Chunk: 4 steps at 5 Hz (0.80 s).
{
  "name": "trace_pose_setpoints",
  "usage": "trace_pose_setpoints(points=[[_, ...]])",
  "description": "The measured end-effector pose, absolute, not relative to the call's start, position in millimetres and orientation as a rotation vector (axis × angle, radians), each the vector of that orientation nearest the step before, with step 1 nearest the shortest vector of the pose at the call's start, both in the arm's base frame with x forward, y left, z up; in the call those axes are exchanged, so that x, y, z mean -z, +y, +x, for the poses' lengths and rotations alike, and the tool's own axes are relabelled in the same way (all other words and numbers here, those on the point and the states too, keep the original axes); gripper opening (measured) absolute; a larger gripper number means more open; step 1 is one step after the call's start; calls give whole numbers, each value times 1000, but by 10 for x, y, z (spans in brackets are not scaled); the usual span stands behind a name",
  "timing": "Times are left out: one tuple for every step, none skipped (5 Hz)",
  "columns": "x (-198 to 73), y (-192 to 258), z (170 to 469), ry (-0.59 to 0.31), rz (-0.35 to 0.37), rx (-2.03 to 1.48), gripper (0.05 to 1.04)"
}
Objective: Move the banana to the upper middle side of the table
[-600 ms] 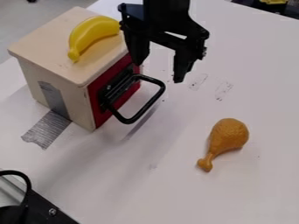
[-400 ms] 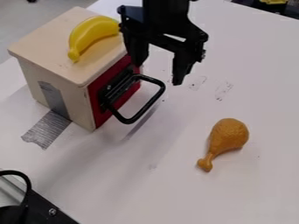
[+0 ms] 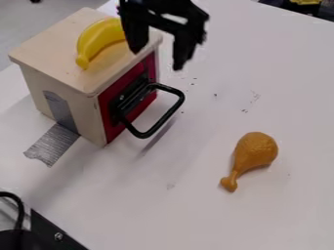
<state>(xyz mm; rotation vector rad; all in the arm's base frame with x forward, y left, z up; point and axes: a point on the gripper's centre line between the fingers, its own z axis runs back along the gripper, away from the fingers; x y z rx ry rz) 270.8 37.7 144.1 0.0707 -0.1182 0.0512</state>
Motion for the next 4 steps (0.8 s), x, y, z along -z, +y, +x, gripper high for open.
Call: trace_pose_setpoints(points=[[-1525, 673, 2816, -128, 77, -57, 997], [-1503, 954, 2877, -105, 73, -75, 997], [-1466, 1191, 2923, -80, 78, -92, 997], [-1372, 1302, 2881, -41, 72, -101, 997]])
